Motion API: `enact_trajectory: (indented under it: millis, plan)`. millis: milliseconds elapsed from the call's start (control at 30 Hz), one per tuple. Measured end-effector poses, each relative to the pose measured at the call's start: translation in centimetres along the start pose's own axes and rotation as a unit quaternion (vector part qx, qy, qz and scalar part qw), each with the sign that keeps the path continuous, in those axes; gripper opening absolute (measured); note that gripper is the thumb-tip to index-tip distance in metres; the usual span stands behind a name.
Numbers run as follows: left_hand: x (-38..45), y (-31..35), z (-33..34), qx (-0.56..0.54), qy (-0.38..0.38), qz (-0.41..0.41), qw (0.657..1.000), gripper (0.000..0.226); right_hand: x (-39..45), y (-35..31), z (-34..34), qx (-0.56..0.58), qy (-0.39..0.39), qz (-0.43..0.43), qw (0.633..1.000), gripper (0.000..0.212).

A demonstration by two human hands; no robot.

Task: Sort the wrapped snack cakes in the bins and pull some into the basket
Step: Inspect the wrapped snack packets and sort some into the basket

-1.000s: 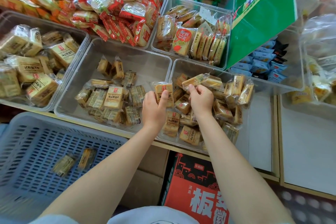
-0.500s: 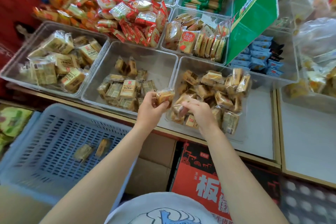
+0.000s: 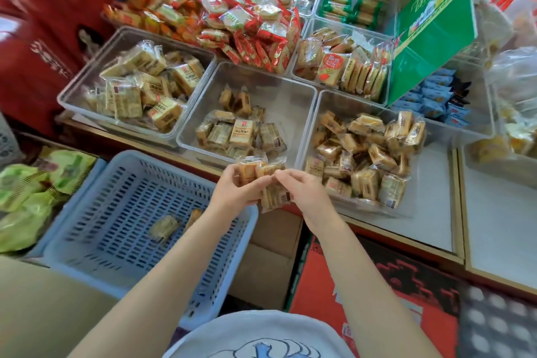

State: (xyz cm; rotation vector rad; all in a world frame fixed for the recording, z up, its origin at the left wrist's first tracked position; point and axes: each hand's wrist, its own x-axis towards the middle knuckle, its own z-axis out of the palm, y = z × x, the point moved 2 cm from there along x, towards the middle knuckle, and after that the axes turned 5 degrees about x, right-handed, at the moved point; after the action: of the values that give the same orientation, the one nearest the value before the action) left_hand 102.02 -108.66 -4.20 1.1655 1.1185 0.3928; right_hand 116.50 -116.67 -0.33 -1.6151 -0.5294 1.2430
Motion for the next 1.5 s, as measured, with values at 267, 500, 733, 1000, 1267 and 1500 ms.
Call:
enact_trajectory:
  millis: [267,500,733,1000,1267,1500]
  plan:
    - [0.2,-1.6,-3.9,-0.130,-0.017,-0.072,0.989,0.042,-0.1,0.0,3.8,0.002,-0.017,-0.001,1.000,0.051]
    - [-1.2,-1.7,-6.5,-0.153,-0.004,-0.083,0.985,0.064,-0.6,-1.2,6.0,-0.087,-0.008,-0.002,0.996,0.025]
    - [-1.8,-1.5,-9.4,-0.052,-0.062,-0.019,0.997,0.105,-0.9,-1.3,8.3,-0.181,-0.005,-0.100,0.978,0.029]
    - [-1.8,-0.9,-10.7,-0.036,0.006,-0.064,0.997,0.055,-1.0,-1.4,10.8,-0.139,-0.044,-0.126,0.981,0.021]
    - [-1.0,-0.1,-12.9,0.026,0.001,-0.125,0.992,0.079,-1.1,-1.5,10.9,-0.065,-0.076,-0.076,0.992,0.017]
    - [0.0,0.3,-13.2,0.101,-0.036,-0.110,0.988,0.049,0.2,-1.9,11.5,-0.078,-0.039,-0.078,0.993,0.009]
